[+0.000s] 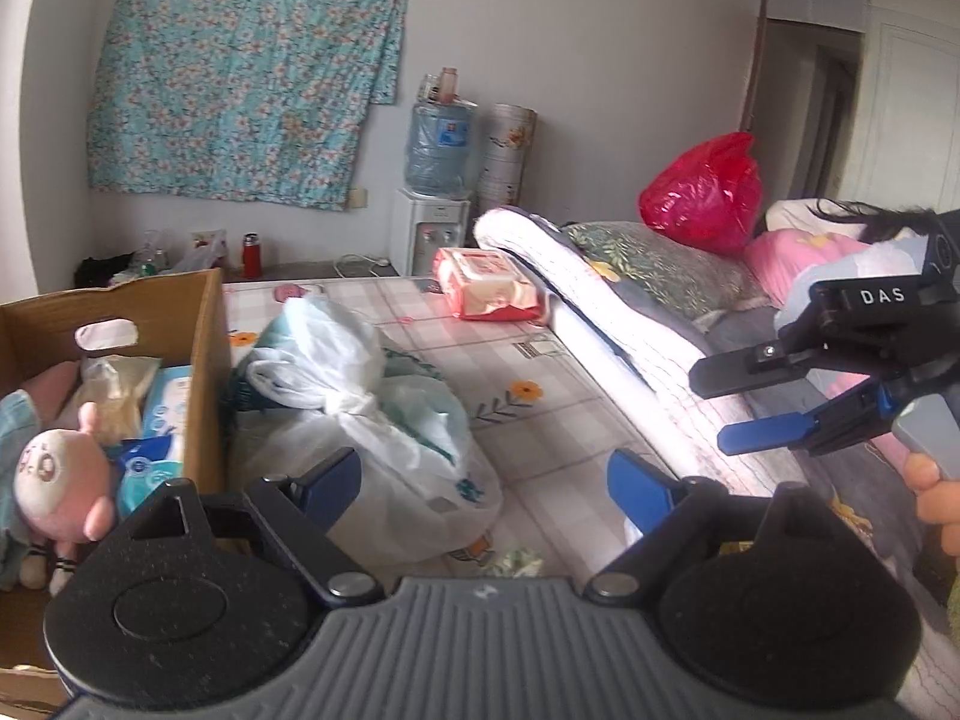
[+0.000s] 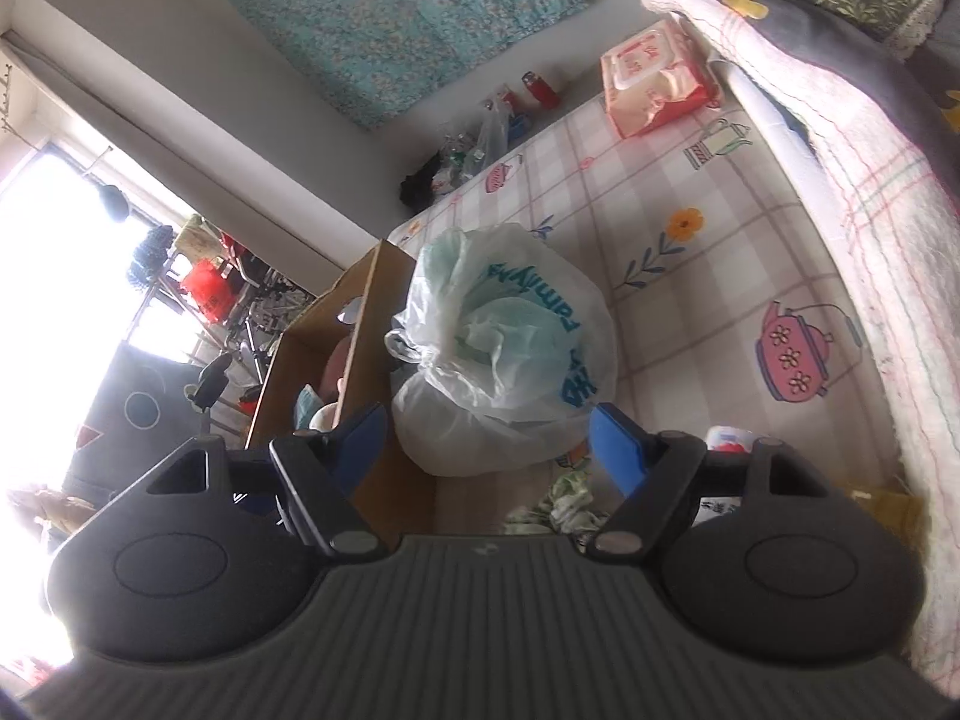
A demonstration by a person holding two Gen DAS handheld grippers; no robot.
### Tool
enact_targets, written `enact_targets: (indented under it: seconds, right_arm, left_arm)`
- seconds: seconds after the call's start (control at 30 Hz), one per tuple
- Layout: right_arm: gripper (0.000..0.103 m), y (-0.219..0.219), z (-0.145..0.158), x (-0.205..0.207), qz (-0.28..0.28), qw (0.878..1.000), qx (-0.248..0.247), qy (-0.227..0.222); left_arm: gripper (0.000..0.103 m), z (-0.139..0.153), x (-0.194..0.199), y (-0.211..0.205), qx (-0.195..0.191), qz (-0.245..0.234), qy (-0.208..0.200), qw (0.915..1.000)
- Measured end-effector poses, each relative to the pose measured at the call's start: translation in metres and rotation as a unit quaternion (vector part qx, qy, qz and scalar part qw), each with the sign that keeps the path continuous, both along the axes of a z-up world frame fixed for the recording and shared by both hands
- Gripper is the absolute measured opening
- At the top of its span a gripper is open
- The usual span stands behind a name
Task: Organize soft objects
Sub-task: 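Move the right tool back to the white yogurt cup on the bed, then grasp the white yogurt cup with the right tool and lift it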
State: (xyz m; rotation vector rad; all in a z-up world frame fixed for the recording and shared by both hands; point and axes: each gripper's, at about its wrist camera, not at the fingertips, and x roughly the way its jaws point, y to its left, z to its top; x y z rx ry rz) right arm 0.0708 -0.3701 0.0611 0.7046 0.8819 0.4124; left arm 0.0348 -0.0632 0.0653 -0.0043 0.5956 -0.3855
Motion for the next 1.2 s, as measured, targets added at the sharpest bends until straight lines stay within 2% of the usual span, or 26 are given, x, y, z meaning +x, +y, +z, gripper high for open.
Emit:
enact_targets:
  seconds: [0.1,0.17,0.23,0.3,0.4,0.53,0.6,0.8,0.9,0.93,1.0,1.2]
  right_arm:
    - [0.075,-0.011,-0.012,-0.006,-0.007,1.0,-0.017,0.024]
    - [0.074,-0.016,-0.018,-0.01,-0.006,0.999,-0.029,0.041]
    - [0.071,-0.021,-0.027,-0.012,0.0,0.998,-0.042,0.057]
    - [0.063,-0.024,-0.035,-0.013,0.007,0.996,-0.054,0.068]
    - [0.051,-0.029,-0.049,-0.013,0.023,0.994,-0.057,0.089]
    - [0.044,-0.032,-0.064,-0.01,0.035,0.992,-0.063,0.102]
    - [0.038,-0.032,-0.07,-0.007,0.043,0.991,-0.067,0.105]
    - [0.036,-0.028,-0.085,0.001,0.064,0.988,-0.088,0.106]
    - [0.031,-0.028,-0.091,0.004,0.072,0.988,-0.087,0.107]
    - [0.029,-0.028,-0.093,0.005,0.074,0.988,-0.086,0.108]
    - [0.021,-0.027,-0.096,0.006,0.074,0.988,-0.082,0.11]
    - [0.015,-0.031,-0.089,0.011,0.059,0.991,-0.069,0.098]
  left_arm:
    - [0.088,-0.017,0.003,-0.027,0.0,-0.036,-0.002,0.9993]
    - [0.082,-0.029,0.005,-0.042,0.007,-0.056,0.009,0.9984]
    - [0.069,-0.041,0.011,-0.054,0.014,-0.075,0.029,0.9967]
    - [0.06,-0.051,0.015,-0.062,0.015,-0.091,0.05,0.9944]
    - [0.054,-0.066,0.023,-0.072,0.018,-0.107,0.078,0.991]
    - [0.04,-0.081,0.03,-0.083,0.034,-0.117,0.101,0.9874]
    - [0.037,-0.087,0.032,-0.088,0.043,-0.123,0.107,0.9857]
    - [0.036,-0.103,0.039,-0.103,0.066,-0.148,0.127,0.9785]
    - [0.029,-0.108,0.041,-0.108,0.074,-0.157,0.132,0.9759]
    - [0.023,-0.109,0.042,-0.108,0.072,-0.158,0.136,0.9754]
    - [0.019,-0.109,0.044,-0.108,0.07,-0.151,0.136,0.9767]
    - [0.016,-0.096,0.058,-0.099,0.03,-0.134,0.141,0.9804]
